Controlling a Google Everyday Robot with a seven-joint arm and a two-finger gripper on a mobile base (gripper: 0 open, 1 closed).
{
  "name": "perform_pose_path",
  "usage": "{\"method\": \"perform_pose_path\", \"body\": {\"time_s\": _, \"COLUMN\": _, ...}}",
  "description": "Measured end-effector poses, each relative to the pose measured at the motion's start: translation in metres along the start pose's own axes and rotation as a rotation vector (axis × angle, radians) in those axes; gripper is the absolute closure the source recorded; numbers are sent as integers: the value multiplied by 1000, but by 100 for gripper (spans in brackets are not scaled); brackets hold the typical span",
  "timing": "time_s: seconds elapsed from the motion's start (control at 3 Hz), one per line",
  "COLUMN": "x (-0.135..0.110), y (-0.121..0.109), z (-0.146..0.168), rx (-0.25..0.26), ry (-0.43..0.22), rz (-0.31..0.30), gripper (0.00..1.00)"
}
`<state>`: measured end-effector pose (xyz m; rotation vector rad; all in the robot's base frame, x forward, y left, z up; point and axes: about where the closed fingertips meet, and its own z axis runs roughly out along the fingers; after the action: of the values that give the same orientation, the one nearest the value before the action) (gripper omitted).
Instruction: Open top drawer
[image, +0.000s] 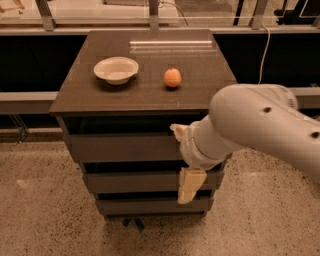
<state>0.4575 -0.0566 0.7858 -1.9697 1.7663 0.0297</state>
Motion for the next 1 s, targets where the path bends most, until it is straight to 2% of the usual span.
{"method": "perform_pose_path", "body": {"time_s": 0.33, "x": 2, "y": -1, "z": 69, "rx": -62, "ry": 133, "rz": -51, "gripper": 0}}
{"method": "perform_pose_path", "body": {"time_s": 0.67, "x": 16, "y": -8, "z": 105, "rx": -62, "ry": 245, "rz": -78, "gripper": 0}}
{"method": "perform_pose_path", "body": {"time_s": 1.0, "x": 40, "y": -34, "z": 123, "rx": 13, "ry": 328, "rz": -92, "gripper": 0}}
